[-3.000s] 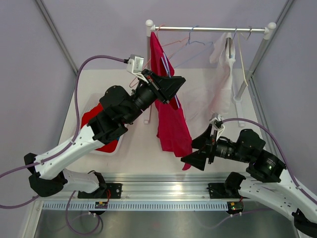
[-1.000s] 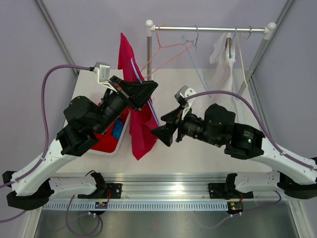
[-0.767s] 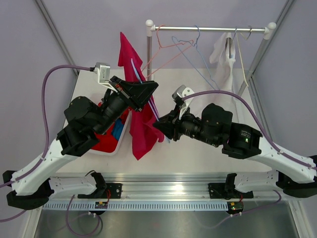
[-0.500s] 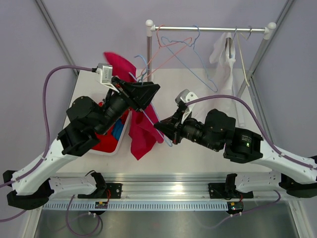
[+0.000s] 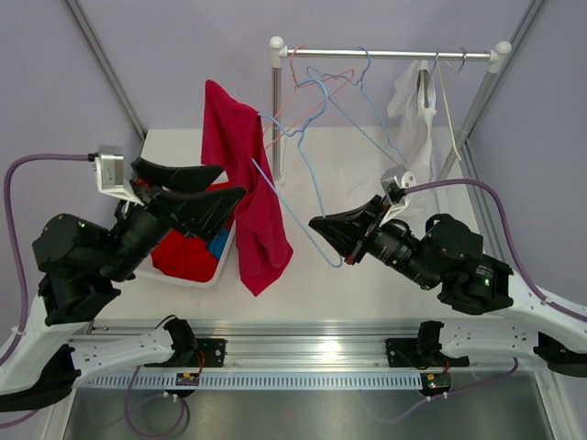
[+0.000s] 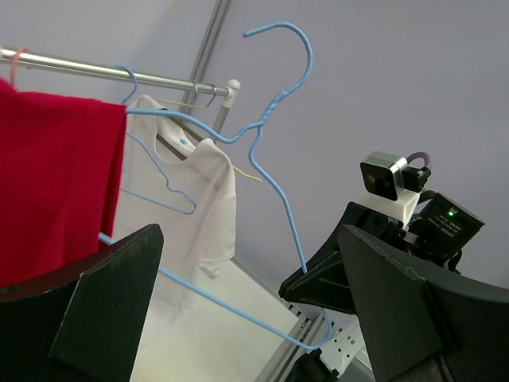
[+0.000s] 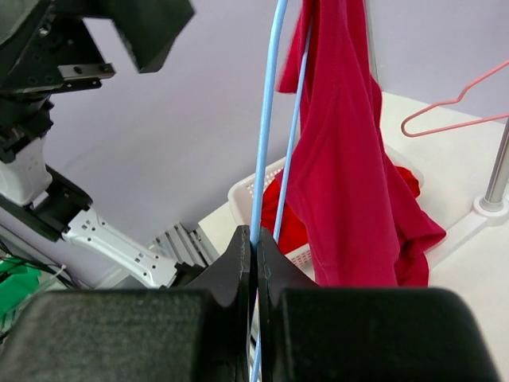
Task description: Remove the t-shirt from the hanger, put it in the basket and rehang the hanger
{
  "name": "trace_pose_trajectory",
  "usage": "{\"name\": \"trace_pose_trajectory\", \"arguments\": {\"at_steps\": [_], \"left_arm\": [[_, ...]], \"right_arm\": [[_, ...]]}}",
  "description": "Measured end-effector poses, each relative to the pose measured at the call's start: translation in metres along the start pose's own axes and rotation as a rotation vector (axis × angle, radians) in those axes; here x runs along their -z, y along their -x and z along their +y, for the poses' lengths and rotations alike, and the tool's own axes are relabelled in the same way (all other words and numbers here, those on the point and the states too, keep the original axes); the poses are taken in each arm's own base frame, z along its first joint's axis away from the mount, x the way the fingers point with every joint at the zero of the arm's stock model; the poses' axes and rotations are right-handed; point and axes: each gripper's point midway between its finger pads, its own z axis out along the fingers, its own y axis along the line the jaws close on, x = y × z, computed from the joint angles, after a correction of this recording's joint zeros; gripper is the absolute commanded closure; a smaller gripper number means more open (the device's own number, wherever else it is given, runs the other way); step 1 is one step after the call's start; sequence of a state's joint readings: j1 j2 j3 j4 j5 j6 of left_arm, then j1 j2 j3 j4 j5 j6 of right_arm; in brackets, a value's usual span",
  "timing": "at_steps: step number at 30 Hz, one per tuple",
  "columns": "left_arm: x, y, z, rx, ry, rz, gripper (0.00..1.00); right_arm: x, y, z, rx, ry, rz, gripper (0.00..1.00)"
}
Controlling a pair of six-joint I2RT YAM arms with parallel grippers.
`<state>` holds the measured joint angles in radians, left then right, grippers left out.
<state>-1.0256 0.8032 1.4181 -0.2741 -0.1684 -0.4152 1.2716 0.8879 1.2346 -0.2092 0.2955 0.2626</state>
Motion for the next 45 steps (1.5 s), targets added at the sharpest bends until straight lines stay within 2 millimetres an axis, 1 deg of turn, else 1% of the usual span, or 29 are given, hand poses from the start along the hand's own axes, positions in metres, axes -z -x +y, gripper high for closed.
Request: {"name": "trace_pose_trajectory", "arguments": {"at_steps": [2, 3, 5, 6, 9, 15, 16, 17, 18, 19, 20, 21, 22, 25, 27, 29, 30, 31, 33, 35, 37, 40, 43, 45], "left_arm": [[0.014, 0.005, 0.007, -0.015, 0.025, -0.015, 0.02], [0.020, 0.006, 0.015, -0.026, 0.061, -0.027, 0.01], [0.026, 0.001, 0.033, -0.054, 0.138, -0.034, 0.01], [0.028, -0.006, 0.046, -0.073, 0.188, -0.025, 0.01], [0.024, -0.044, 0.080, -0.154, 0.319, 0.070, 0.01], [-0.013, -0.119, 0.122, -0.298, 0.477, 0.304, 0.01], [-0.016, -0.130, 0.129, -0.323, 0.506, 0.337, 0.01], [-0.018, -0.140, 0.137, -0.349, 0.532, 0.369, 0.03], [-0.020, -0.147, 0.143, -0.372, 0.553, 0.392, 0.15], [-0.021, -0.149, 0.148, -0.392, 0.568, 0.402, 0.60], [-0.023, -0.148, 0.151, -0.403, 0.581, 0.400, 0.83], [-0.025, -0.143, 0.155, -0.419, 0.597, 0.391, 0.97], [-0.026, -0.136, 0.159, -0.428, 0.615, 0.371, 1.00], [-0.023, -0.101, 0.179, -0.429, 0.690, 0.285, 1.00], [-0.014, -0.073, 0.193, -0.417, 0.748, 0.217, 1.00], [-0.006, -0.043, 0.198, -0.410, 0.790, 0.148, 1.00], [-0.005, -0.028, 0.197, -0.407, 0.799, 0.113, 1.00], [-0.005, -0.011, 0.194, -0.403, 0.802, 0.079, 1.00], [-0.011, 0.031, 0.182, -0.395, 0.799, -0.009, 1.00], [-0.019, 0.074, 0.165, -0.389, 0.781, -0.101, 1.00], [-0.026, 0.110, 0.146, -0.385, 0.749, -0.184, 1.00], [-0.027, 0.153, 0.124, -0.394, 0.723, -0.279, 1.00], [-0.018, 0.190, 0.108, -0.421, 0.724, -0.367, 1.00], [-0.009, 0.210, 0.102, -0.442, 0.734, -0.417, 1.00]], "right_arm": [[-0.001, 0.000, 0.000, -0.007, -0.001, -0.006, 1.00], [-0.001, -0.001, 0.000, -0.009, 0.000, -0.006, 1.00], [0.000, -0.001, 0.000, -0.017, 0.002, -0.008, 1.00], [0.001, 0.000, 0.000, -0.021, 0.005, -0.010, 1.00], [0.007, 0.006, 0.003, -0.032, 0.021, -0.024, 1.00], [0.022, 0.019, 0.011, -0.059, 0.076, -0.052, 1.00], [0.024, 0.021, 0.013, -0.064, 0.085, -0.055, 1.00], [0.026, 0.022, 0.015, -0.070, 0.098, -0.057, 1.00], [0.028, 0.024, 0.016, -0.073, 0.105, -0.060, 1.00], [0.030, 0.025, 0.017, -0.080, 0.111, -0.063, 1.00], [0.032, 0.028, 0.018, -0.084, 0.119, -0.069, 1.00], [0.035, 0.030, 0.019, -0.090, 0.127, -0.073, 1.00], [0.038, 0.031, 0.020, -0.094, 0.134, -0.078, 1.00], [0.054, 0.036, 0.016, -0.102, 0.139, -0.091, 1.00], [0.067, 0.037, 0.013, -0.104, 0.139, -0.090, 1.00], [0.082, 0.033, 0.010, -0.108, 0.147, -0.070, 1.00], [0.089, 0.030, 0.010, -0.110, 0.158, -0.055, 1.00], [0.097, 0.028, 0.011, -0.119, 0.178, -0.044, 1.00], [0.114, 0.021, 0.018, -0.135, 0.242, -0.005, 1.00], [0.128, 0.012, 0.027, -0.157, 0.306, 0.046, 1.00], [0.138, 0.002, 0.031, -0.168, 0.340, 0.094, 1.00], [0.151, -0.008, 0.031, -0.172, 0.366, 0.141, 1.00], [0.159, -0.013, 0.027, -0.169, 0.355, 0.160, 1.00], [0.159, -0.016, 0.019, -0.166, 0.313, 0.172, 1.00]]}}
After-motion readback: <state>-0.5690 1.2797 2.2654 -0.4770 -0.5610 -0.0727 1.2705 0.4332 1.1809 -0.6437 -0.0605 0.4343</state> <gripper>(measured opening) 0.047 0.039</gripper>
